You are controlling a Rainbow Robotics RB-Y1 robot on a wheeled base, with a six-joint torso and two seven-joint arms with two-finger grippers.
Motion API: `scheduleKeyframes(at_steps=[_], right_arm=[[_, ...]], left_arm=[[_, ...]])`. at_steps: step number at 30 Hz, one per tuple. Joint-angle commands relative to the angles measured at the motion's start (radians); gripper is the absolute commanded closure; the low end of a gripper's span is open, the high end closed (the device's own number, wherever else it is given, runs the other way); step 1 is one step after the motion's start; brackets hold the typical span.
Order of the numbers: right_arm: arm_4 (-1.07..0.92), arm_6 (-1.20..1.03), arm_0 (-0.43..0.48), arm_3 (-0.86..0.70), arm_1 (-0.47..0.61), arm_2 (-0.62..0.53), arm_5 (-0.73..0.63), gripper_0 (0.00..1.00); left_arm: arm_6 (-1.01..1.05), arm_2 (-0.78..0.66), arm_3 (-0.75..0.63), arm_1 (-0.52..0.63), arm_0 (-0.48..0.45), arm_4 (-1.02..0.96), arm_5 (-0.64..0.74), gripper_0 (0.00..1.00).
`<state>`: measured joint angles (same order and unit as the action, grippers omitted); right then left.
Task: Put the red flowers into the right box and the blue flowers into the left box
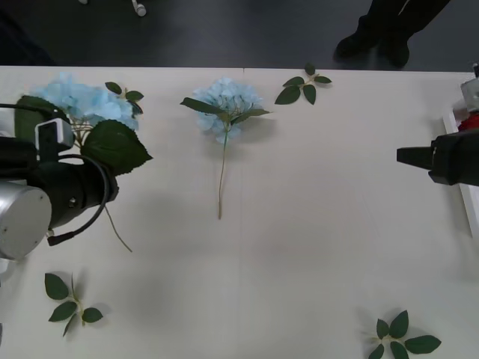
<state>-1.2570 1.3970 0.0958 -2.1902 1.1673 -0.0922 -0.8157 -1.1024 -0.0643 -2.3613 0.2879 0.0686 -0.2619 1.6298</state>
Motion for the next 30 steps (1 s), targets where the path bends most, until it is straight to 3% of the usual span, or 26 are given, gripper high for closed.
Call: scheduleKeyframes(at_steps=[1, 12, 21, 30], right_arm=[[-0.013, -0.099, -0.015, -0.063, 0.041, 0.035, 0.055, 0.21], [-0.007, -0.280, -0.045, -0.148, 0.127, 0.138, 0.175, 0.21], [0.018, -0.365, -0.281, -0.145, 0.126, 0.354, 0.175, 0.21], [0.071, -0.386, -0.512, -0.033, 0.057, 0.592, 0.188, 0.21]], left_arm=[[0.072, -0.123, -0.055, 0.023, -0.004, -0.016, -0.002, 1.00], [0.047, -0.377, 0.048, 0.045, 0.003, -0.048, -0.168, 1.00], [-0.131, -0.422, 0.267, 0.220, 0.040, -0.157, -0.235, 1.00], [-0.407, -0.508, 0.537, 0.338, 0.080, -0.330, -0.288, 1.00]])
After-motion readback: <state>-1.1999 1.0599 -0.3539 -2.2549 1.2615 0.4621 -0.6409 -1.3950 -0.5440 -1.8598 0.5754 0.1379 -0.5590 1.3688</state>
